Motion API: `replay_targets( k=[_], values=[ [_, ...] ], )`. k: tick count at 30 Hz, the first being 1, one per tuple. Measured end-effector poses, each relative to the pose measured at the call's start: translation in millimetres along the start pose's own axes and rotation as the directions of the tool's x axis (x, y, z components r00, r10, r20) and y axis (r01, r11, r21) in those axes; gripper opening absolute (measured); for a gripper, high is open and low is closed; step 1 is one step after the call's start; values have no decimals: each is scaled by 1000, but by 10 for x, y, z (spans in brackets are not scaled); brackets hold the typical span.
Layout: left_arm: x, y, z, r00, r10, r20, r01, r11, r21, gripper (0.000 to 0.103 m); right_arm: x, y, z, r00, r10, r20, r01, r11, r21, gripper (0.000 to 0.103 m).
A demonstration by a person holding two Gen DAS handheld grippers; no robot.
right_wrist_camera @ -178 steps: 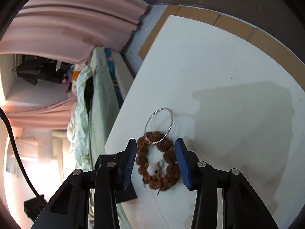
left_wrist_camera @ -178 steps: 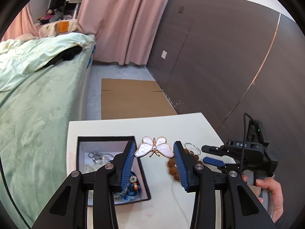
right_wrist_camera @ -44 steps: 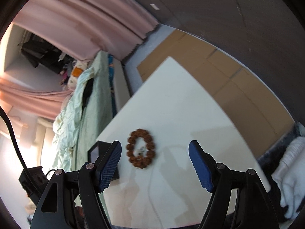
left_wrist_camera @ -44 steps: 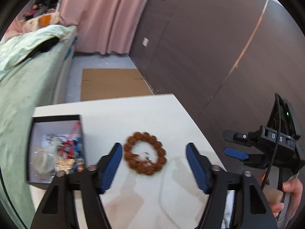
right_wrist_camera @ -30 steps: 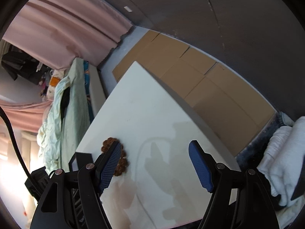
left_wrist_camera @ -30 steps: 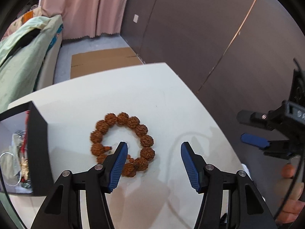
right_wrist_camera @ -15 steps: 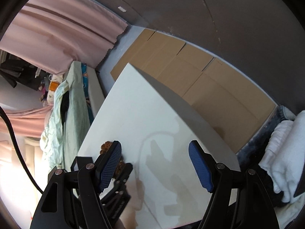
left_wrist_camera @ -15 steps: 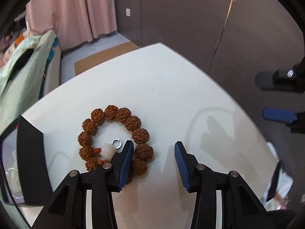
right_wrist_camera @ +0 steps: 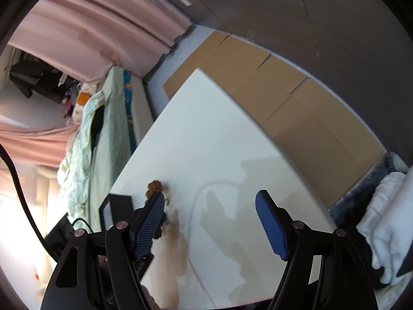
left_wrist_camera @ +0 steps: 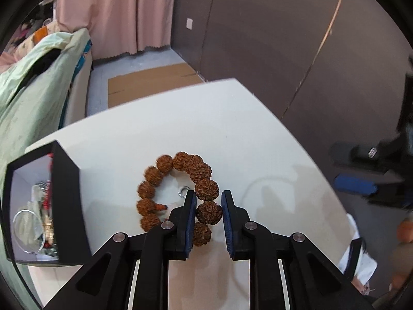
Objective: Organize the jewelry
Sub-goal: 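Lift the brown bracelet with the left gripper while the right gripper grasps the small silver ring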
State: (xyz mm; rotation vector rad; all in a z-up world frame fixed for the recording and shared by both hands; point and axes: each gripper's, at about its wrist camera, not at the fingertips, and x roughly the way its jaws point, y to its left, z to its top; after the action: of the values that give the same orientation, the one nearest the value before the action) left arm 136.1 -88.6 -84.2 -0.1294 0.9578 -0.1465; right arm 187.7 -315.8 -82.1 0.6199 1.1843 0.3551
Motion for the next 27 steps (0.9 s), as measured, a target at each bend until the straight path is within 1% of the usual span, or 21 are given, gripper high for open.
replay_targets(
  k=[6,8,10,15,19,23,25,27],
  values=[
    [-230,189,87,998,-24,58,28,998,-65,21,80,193,-76,1000,-7,-1,7,996,-91,73],
    [-322,258,104,997,-25,79,32,996,-81,21,126,283,-96,1000,-17,-2,16,991,-130,70],
    [-405,337,118,995,-31,98,41,994,-101,21,185,352,-115,1000,-20,-11,18,987,-162,63],
    [-586,515,137,989,-42,139,62,988,-144,21,345,522,-156,999,-28,-33,20,974,-225,53],
    [-770,646,163,981,-57,184,89,981,-171,21,494,649,-187,998,-45,-48,31,962,-270,48],
    [-962,769,206,971,-68,231,115,974,-194,21,633,737,-218,996,-72,-58,52,954,-295,47],
    [-1045,835,219,966,-68,251,121,971,-205,21,694,781,-226,995,-79,-65,56,951,-304,40],
    [-1119,914,226,961,-66,268,127,968,-217,21,757,825,-233,993,-90,-71,64,948,-312,37]
  ],
)
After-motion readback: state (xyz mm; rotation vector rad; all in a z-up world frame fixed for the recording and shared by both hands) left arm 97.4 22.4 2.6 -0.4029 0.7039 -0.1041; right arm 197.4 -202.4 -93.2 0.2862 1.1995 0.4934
